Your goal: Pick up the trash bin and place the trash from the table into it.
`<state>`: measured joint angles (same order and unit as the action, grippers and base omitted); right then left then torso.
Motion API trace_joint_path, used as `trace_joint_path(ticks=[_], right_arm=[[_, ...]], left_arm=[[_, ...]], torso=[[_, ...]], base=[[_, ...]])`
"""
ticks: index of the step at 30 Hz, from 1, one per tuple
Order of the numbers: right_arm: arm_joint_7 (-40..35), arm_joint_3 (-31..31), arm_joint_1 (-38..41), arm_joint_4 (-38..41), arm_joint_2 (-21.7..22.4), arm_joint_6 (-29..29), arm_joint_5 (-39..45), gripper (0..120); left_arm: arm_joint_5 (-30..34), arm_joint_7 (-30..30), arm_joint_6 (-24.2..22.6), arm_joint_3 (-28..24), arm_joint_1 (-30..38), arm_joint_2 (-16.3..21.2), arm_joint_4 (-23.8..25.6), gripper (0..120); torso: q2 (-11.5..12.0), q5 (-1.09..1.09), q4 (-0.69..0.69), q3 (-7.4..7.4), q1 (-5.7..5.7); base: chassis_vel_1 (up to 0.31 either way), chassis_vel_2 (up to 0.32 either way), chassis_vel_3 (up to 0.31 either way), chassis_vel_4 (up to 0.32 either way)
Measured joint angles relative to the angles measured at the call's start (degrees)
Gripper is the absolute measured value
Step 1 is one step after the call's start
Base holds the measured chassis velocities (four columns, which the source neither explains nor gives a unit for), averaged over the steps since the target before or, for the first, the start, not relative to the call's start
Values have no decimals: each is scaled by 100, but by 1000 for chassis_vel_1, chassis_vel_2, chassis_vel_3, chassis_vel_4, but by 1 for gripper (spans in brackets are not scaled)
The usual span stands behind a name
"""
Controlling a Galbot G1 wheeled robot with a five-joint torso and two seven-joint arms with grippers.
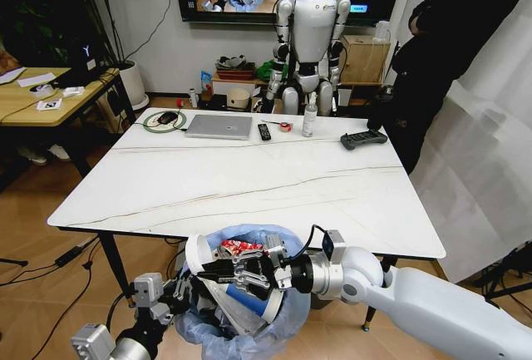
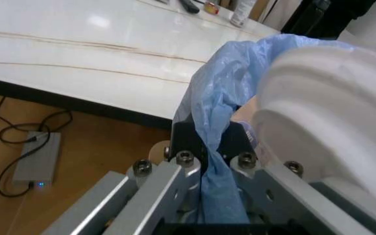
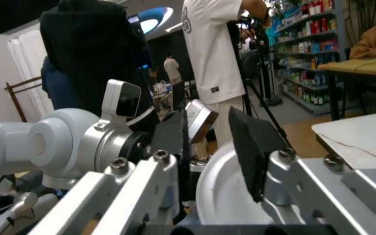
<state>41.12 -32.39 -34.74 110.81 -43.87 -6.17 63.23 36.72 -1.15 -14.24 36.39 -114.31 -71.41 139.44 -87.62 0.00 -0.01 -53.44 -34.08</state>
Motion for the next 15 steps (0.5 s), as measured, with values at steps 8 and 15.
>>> trace_joint_path(ticks=[8, 15], right_arm=[[6, 163, -141, 28, 83, -27, -60, 55], [-188, 832, -275, 247, 193, -26, -45, 84]], left_arm=[[5, 5, 0, 5, 5, 18, 4, 0], [6, 9, 0, 21, -7, 31, 4, 0]], torso=[[0, 0, 0, 0, 0], [0, 0, 2, 0, 0]], base=[[0, 0, 0, 0], [0, 0, 0, 0]])
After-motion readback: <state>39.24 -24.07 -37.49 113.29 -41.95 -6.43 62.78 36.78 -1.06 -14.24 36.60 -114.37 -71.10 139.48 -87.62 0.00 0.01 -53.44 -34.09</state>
